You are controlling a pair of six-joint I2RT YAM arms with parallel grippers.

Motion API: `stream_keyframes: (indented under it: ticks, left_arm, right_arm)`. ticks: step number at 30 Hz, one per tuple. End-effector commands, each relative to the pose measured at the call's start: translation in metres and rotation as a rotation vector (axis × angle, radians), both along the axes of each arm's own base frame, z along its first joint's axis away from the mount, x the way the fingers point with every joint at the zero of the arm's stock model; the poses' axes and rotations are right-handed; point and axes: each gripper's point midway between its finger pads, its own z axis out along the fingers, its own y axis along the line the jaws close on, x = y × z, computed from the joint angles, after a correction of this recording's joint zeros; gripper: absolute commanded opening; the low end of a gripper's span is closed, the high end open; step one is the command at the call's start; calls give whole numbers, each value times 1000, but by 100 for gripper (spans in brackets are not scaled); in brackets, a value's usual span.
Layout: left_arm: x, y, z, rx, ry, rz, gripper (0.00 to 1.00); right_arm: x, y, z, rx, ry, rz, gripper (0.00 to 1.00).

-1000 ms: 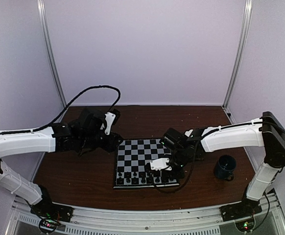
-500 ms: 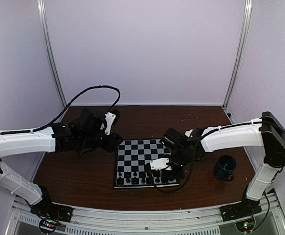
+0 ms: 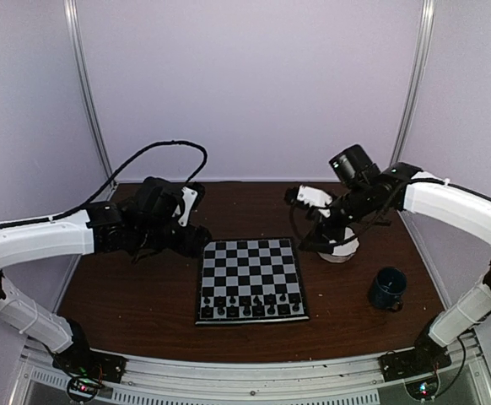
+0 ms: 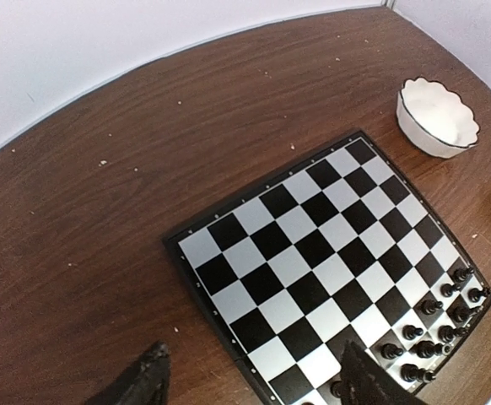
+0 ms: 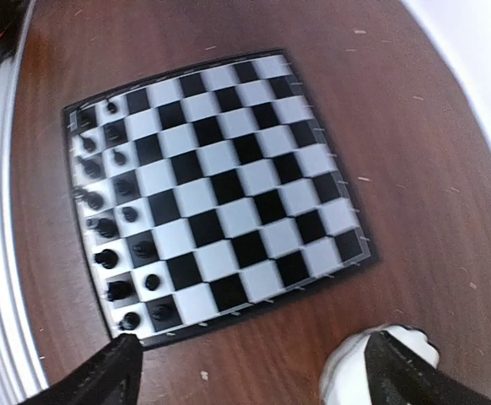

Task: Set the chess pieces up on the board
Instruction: Reset both arms

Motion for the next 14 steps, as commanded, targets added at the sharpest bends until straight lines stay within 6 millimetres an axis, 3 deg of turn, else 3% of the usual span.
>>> stream_keyframes:
  ticks: [1, 4, 6, 9, 14]
  left_arm:
    - [12, 16, 5, 86, 2, 85, 74]
    - [14, 21, 3, 124, 19, 119, 86]
    - [16, 24, 3, 128, 17, 140, 87]
    - [17, 26, 3, 126, 26, 158, 88]
    - [17, 27, 5, 116, 36, 174, 88]
  right_arm:
    - [49, -52, 46, 98, -62, -328, 100]
    - [83, -100, 63, 114, -161, -574, 100]
    - [100, -133, 72, 120, -242, -736, 99]
    - [110, -166, 80, 115, -324, -920, 100]
    - [107, -168, 74, 139, -315, -940, 99]
